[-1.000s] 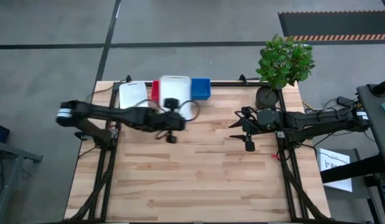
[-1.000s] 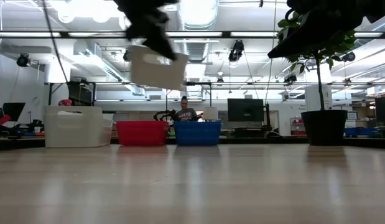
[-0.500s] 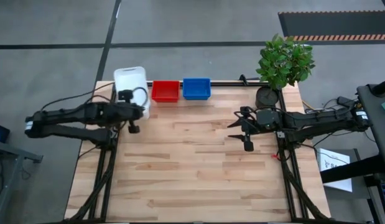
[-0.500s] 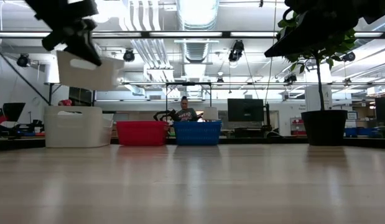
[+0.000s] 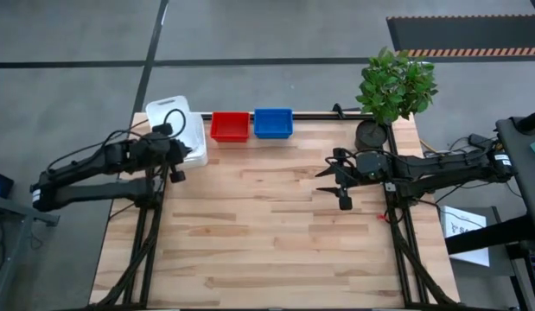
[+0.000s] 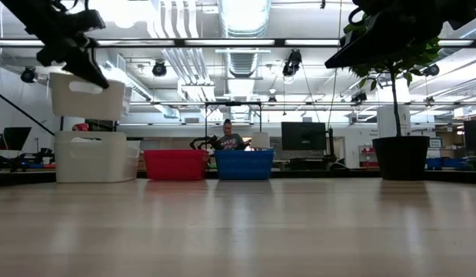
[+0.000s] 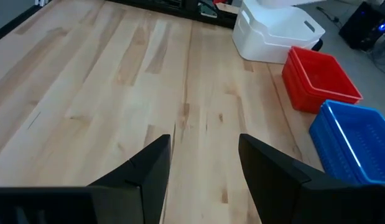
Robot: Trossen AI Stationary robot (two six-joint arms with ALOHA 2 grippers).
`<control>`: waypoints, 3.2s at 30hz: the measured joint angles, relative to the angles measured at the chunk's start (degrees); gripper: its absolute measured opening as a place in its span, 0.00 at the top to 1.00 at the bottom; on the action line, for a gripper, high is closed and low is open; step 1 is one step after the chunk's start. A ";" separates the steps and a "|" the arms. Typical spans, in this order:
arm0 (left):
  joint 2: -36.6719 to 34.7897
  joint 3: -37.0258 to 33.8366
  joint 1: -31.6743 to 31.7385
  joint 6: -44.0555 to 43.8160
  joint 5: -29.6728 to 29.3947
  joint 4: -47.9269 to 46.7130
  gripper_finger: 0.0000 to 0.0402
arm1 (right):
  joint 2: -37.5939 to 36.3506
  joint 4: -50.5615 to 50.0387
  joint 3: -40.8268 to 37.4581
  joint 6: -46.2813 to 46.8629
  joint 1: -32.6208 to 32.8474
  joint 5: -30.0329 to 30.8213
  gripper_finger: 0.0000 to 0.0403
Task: Stack baskets by color
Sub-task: Stack the bottom white bin on the white bins
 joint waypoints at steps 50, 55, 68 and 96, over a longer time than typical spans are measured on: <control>11.72 -0.26 22.10 16.33 19.16 4.90 0.86 | 0.04 2.38 -0.11 -1.02 -0.01 -0.01 0.55; 10.61 2.93 22.10 14.29 19.16 4.96 0.79 | 0.04 2.38 -0.11 -0.30 -0.02 0.00 0.55; 16.23 6.85 21.91 -4.67 19.20 -5.05 0.60 | 0.04 2.56 -0.74 0.81 -0.02 0.00 0.55; 28.96 7.07 19.64 -35.63 12.90 5.54 0.48 | 0.07 3.74 -1.16 0.28 -0.02 0.11 0.55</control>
